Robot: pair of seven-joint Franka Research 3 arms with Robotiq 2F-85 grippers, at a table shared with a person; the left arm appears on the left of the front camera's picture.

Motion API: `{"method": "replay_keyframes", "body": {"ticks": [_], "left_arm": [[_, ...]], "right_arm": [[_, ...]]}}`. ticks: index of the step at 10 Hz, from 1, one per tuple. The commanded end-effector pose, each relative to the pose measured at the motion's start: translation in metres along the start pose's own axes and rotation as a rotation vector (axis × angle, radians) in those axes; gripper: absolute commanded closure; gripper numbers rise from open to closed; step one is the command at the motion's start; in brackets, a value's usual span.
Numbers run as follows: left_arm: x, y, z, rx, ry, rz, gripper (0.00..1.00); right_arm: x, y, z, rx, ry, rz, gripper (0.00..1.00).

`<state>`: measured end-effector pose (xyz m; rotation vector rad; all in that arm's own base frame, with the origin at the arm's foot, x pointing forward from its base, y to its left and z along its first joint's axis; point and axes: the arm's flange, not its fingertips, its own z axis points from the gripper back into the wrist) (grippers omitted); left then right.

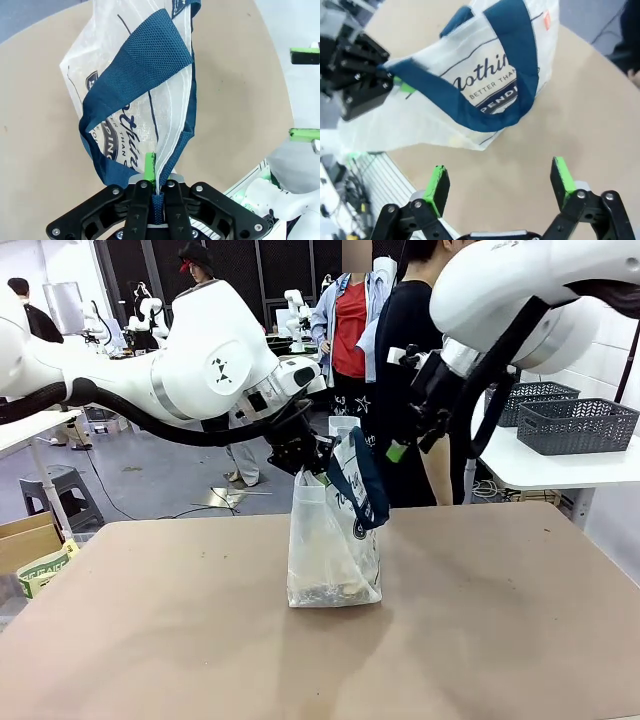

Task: Transfer purchased items from the store into the shopping bag.
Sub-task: Move the Reusable shopping bag to the right side of the table.

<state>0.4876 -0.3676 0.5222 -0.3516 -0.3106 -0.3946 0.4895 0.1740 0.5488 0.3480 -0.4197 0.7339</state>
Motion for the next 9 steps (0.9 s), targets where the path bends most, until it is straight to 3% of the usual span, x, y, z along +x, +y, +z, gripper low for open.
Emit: {"method": "replay_keyframes", "body": {"ticks": [1, 2, 3, 4, 5, 9], "left_arm": [[0.000, 0.001, 0.003, 0.000, -0.007, 0.003, 1.00], [0.000, 0.001, 0.003, 0.000, -0.007, 0.003, 1.00], [0.000, 0.001, 0.003, 0.000, -0.007, 0.003, 1.00], [0.000, 0.001, 0.003, 0.000, -0.007, 0.003, 1.00], [0.000, 0.001, 0.003, 0.000, -0.007, 0.003, 1.00], [0.000, 0.001, 0.003, 0.000, -0.007, 0.003, 1.00]], "right_arm": [[-0.027, -0.007, 0.001, 0.090, -0.042, 0.177, 0.00], [-0.036, -0.014, 0.002, 0.107, -0.064, 0.292, 0.00], [-0.042, -0.021, 0.003, 0.087, -0.091, 0.318, 0.00], [-0.040, -0.022, 0.000, 0.032, -0.061, 0.297, 0.00], [-0.025, -0.014, 0.006, 0.051, -0.044, 0.266, 0.00], [-0.025, -0.014, 0.006, 0.051, -0.044, 0.266, 0.00]]}}
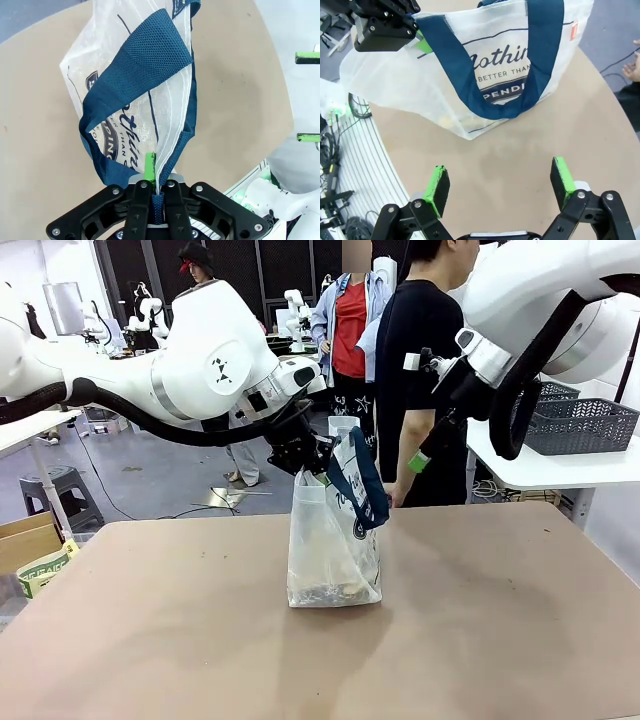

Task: Transfer purchased items from the store into the shopping bag.
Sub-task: Move the Reusable shopping bag to the right side of the table.

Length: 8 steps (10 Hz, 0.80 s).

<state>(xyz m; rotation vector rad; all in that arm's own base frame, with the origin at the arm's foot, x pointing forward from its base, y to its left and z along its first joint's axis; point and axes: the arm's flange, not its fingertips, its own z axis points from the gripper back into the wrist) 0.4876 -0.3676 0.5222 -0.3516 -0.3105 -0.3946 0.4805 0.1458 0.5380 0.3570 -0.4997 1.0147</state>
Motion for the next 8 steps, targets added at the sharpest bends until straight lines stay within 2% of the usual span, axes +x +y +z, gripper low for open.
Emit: {"method": "replay_keyframes", "body": {"ticks": [1, 3, 8], "left_arm": [[0.000, 0.001, 0.003, 0.000, -0.007, 0.003, 1.00], [0.000, 0.000, 0.000, 0.000, 0.000, 0.000, 1.00], [0.018, 0.015, 0.070, 0.131, 0.104, 0.083, 1.00]], "right_arm": [[0.003, 0.001, 0.001, 0.001, 0.000, -0.016, 0.00], [0.003, 0.001, 0.001, 0.001, 0.000, -0.016, 0.00], [0.003, 0.001, 0.001, 0.001, 0.000, -0.016, 0.00]]}}
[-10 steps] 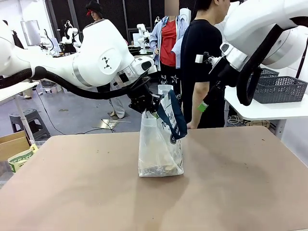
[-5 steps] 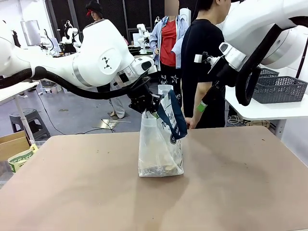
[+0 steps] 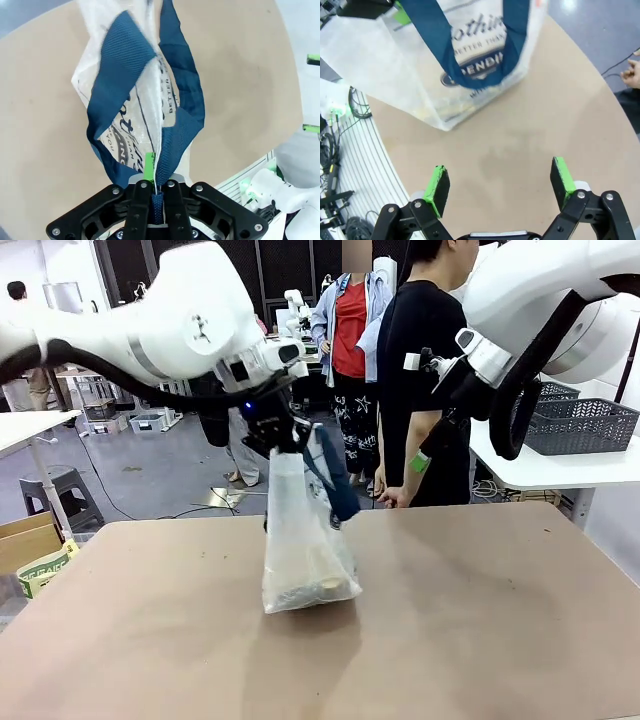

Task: Transfer purchased items from the store into the shopping bag.
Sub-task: Move the Reusable shopping bag to the right side of the table.

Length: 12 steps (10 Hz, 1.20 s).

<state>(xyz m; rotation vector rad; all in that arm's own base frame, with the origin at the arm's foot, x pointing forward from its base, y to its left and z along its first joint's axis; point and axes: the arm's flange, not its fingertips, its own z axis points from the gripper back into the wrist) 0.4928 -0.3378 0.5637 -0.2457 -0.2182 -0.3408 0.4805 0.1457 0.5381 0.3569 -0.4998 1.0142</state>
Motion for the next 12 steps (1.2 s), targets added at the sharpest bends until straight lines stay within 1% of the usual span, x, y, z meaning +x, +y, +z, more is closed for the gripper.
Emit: {"method": "replay_keyframes", "body": {"ticks": [1, 2, 3, 4, 7, 9, 11, 12], "left_arm": [[0.004, 0.009, 0.036, 0.058, 0.010, 0.044, 1.00], [0.000, 0.022, 0.049, 0.107, -0.017, 0.045, 1.00], [-0.007, 0.034, 0.061, 0.116, -0.030, 0.038, 1.00], [-0.016, 0.056, 0.070, 0.124, -0.041, 0.042, 1.00], [-0.032, 0.109, 0.080, 0.153, -0.031, 0.060, 1.00], [-0.045, 0.131, 0.087, 0.144, -0.007, 0.079, 1.00], [-0.057, 0.148, 0.095, 0.146, 0.008, 0.051, 1.00], [-0.057, 0.156, 0.096, 0.149, -0.002, 0.044, 1.00]], "right_arm": [[0.003, 0.001, 0.000, 0.001, 0.001, -0.016, 0.00], [0.003, 0.001, 0.000, 0.001, 0.001, -0.016, 0.00], [0.003, 0.001, 0.000, 0.001, 0.001, -0.016, 0.00], [0.003, 0.001, 0.000, 0.001, 0.001, -0.016, 0.00], [0.003, 0.001, 0.000, 0.001, 0.001, -0.016, 0.00], [0.003, 0.001, 0.000, 0.001, 0.001, -0.016, 0.00], [0.003, 0.001, 0.000, 0.001, 0.001, -0.016, 0.00], [0.003, 0.001, 0.000, 0.001, 0.001, -0.016, 0.00]]}}
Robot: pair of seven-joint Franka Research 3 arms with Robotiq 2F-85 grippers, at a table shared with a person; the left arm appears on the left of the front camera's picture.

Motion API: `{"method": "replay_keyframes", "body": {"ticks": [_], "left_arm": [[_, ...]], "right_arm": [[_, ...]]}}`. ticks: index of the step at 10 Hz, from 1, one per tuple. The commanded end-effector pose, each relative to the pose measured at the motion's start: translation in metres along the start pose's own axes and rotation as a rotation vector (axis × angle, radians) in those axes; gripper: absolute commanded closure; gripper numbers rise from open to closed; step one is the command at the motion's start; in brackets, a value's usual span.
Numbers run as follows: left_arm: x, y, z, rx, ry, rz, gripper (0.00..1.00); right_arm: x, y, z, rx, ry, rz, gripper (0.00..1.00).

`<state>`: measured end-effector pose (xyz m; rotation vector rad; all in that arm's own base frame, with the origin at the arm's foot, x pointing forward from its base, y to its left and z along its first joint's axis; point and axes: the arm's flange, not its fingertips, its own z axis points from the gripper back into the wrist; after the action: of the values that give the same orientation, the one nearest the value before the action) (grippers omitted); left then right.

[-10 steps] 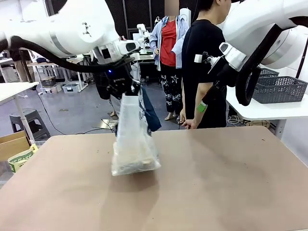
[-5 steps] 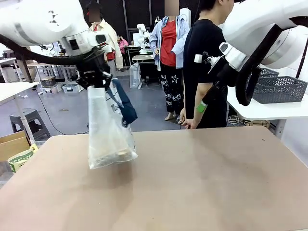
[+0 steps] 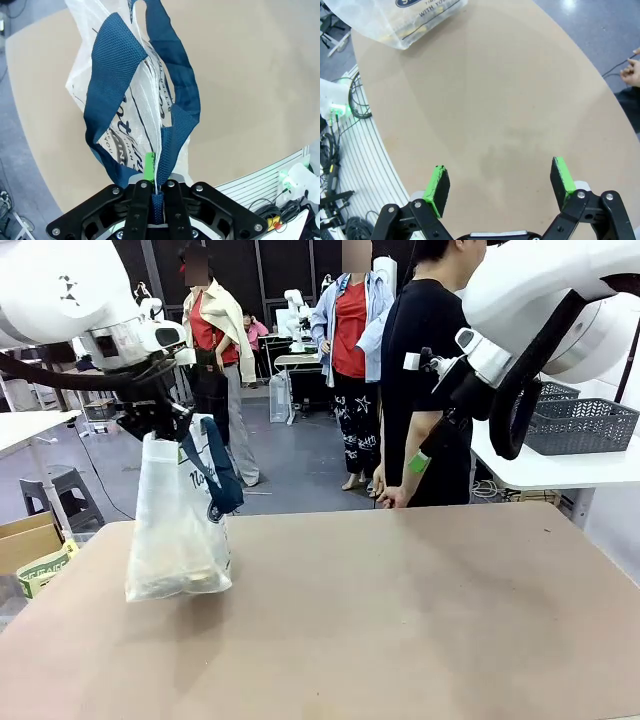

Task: Transfer purchased items from the store into the shopping bag.
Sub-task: Move the Reusable shopping bag to the right side of the table.

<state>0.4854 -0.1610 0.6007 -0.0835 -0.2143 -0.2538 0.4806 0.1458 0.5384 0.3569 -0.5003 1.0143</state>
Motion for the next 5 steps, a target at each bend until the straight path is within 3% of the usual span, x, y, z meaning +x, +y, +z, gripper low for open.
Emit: {"method": "replay_keyframes", "body": {"ticks": [1, 5], "left_arm": [[-0.0022, -0.0089, 0.0056, -0.033, -0.005, -0.033, 1.00], [0.0000, 0.0000, 0.0000, 0.000, 0.000, 0.000, 1.00]], "right_arm": [[0.0028, 0.0006, 0.0003, 0.001, 0.001, -0.016, 0.00], [0.0028, 0.0006, 0.0003, 0.001, 0.001, -0.016, 0.00]]}}
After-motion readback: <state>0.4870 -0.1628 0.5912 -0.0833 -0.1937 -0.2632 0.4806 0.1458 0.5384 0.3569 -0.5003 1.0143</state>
